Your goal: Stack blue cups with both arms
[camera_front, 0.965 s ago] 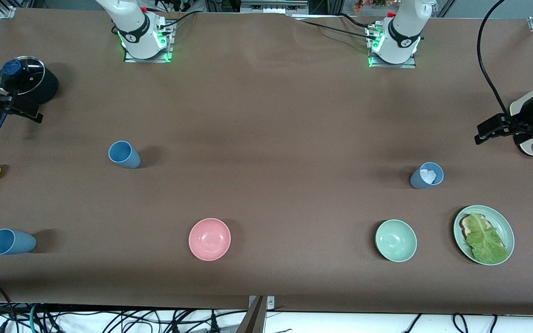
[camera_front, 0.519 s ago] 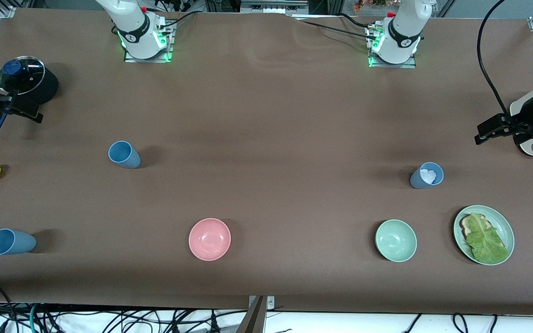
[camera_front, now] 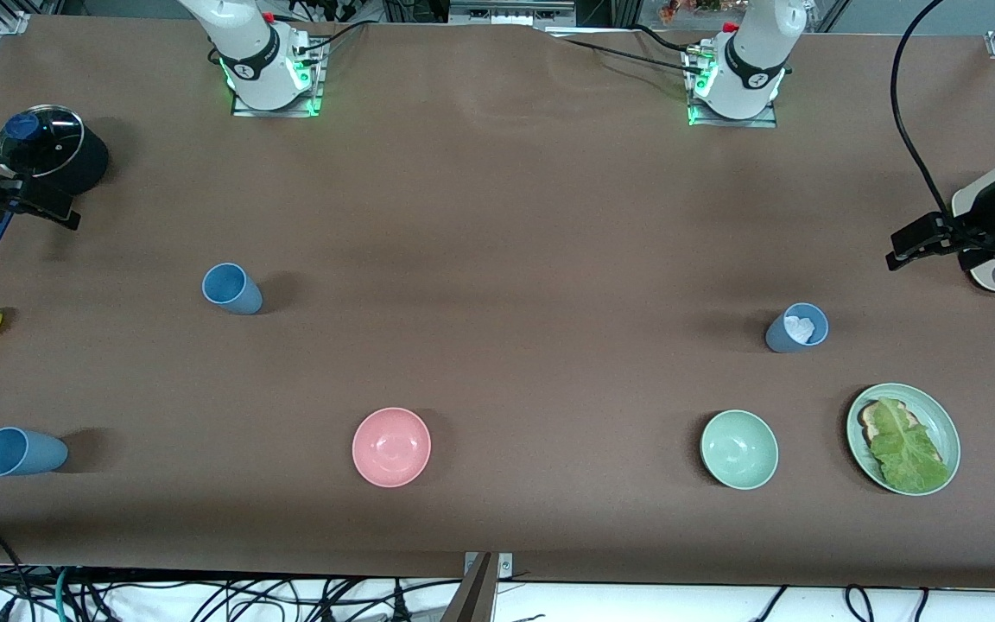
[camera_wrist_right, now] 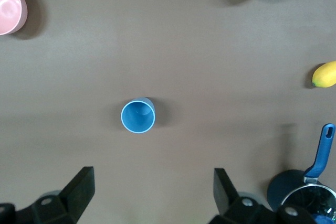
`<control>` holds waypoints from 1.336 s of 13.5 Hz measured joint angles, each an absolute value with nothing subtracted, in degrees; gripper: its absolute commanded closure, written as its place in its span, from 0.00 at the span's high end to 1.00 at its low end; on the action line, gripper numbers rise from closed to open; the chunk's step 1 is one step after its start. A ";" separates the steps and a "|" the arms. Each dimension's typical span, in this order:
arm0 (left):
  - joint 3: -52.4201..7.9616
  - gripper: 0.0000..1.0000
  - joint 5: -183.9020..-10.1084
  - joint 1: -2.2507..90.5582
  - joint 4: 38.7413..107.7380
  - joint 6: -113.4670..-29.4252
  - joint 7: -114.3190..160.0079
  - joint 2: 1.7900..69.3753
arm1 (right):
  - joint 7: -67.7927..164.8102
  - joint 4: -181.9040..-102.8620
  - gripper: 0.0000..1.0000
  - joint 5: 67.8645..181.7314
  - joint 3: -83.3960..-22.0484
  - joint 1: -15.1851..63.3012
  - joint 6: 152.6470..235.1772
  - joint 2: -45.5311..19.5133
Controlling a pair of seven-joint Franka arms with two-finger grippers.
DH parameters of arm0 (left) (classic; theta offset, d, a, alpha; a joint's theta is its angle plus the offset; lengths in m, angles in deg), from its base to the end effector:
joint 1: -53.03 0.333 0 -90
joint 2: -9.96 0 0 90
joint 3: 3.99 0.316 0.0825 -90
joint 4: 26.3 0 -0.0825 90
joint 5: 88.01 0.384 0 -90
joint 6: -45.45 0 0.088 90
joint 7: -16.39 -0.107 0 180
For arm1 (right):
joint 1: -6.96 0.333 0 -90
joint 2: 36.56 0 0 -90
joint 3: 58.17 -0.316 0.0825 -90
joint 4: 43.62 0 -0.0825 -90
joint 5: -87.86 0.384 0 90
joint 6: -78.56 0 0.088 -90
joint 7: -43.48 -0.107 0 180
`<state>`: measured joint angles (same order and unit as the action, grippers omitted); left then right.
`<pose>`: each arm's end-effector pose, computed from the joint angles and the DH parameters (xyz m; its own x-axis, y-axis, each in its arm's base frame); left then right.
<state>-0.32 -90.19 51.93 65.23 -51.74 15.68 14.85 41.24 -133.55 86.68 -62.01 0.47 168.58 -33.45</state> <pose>0.5890 0.0214 0.5742 0.9992 0.0369 0.0139 0.0364 -0.9988 0.0322 0.5688 -0.0295 0.5947 0.9950 -0.0851 -0.0519 -0.0842 -0.9963 0.0190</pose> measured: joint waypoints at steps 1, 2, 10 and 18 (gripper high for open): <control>-0.32 1.00 -90.19 51.93 65.23 -51.74 15.68 14.85 | 41.24 -133.55 1.00 86.68 -62.01 0.47 168.58 -33.45; -0.32 1.00 -90.19 51.93 65.23 -51.74 15.68 14.85 | 41.24 -133.55 1.00 86.68 -62.01 0.47 168.58 -33.45; -0.32 1.00 -90.19 51.93 65.23 -51.75 15.68 14.85 | 41.24 -133.55 1.00 86.68 -62.01 0.46 168.58 -33.45; -0.32 1.00 -90.19 51.93 65.23 -51.75 15.68 14.92 | 41.43 -133.59 1.00 86.80 -62.66 0.71 165.58 -31.93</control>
